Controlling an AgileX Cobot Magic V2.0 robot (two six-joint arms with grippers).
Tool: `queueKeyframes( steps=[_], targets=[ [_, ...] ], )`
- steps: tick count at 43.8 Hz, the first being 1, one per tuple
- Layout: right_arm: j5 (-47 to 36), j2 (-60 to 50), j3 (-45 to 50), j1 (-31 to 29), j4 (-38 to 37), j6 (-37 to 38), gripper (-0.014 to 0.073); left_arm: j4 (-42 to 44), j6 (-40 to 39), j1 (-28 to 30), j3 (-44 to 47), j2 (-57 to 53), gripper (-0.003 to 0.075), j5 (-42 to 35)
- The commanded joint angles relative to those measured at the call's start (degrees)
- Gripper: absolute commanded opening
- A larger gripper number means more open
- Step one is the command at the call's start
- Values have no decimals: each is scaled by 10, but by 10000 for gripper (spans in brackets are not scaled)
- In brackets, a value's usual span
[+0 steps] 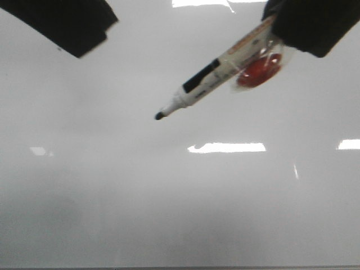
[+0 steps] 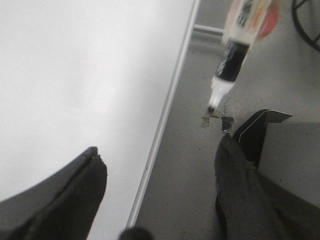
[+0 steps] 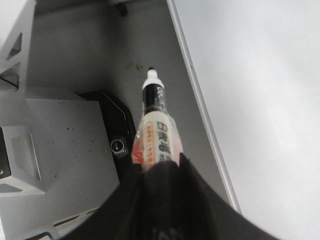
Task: Write number 6 on whiteboard
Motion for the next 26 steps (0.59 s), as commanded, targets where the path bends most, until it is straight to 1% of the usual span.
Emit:
queueKeyframes(
  steps=[1, 5, 8, 11, 14, 17, 20, 22, 26],
  targets=[
    [6, -15, -27, -3, -54, 109, -60, 11, -54, 29, -18, -40, 454, -2],
    [-11, -27, -16, -3, -84, 206, -60, 13, -72, 56, -18, -63, 454, 15],
    [-48, -46, 4, -3, -86, 235, -60, 14, -73, 74, -18, -77, 454, 27],
    [-122, -76, 38, -3, -86, 263, -60, 15, -73, 87, -18, -87, 454, 28],
    [-218, -105, 79, -3, -86, 293, -60, 15, -73, 95, -18, -91, 454, 28],
    [-313, -130, 127, -3, -86, 302, -60, 15, -73, 100, -18, -91, 447, 28],
    [-379, -138, 162, -3, -86, 302, -60, 16, -73, 102, -18, -91, 437, 27],
    [-410, -135, 174, -3, -86, 300, -60, 16, -73, 102, -18, -91, 437, 27],
    [-435, -121, 177, -3, -90, 277, -60, 16, -73, 102, -18, -91, 437, 27]
  ],
)
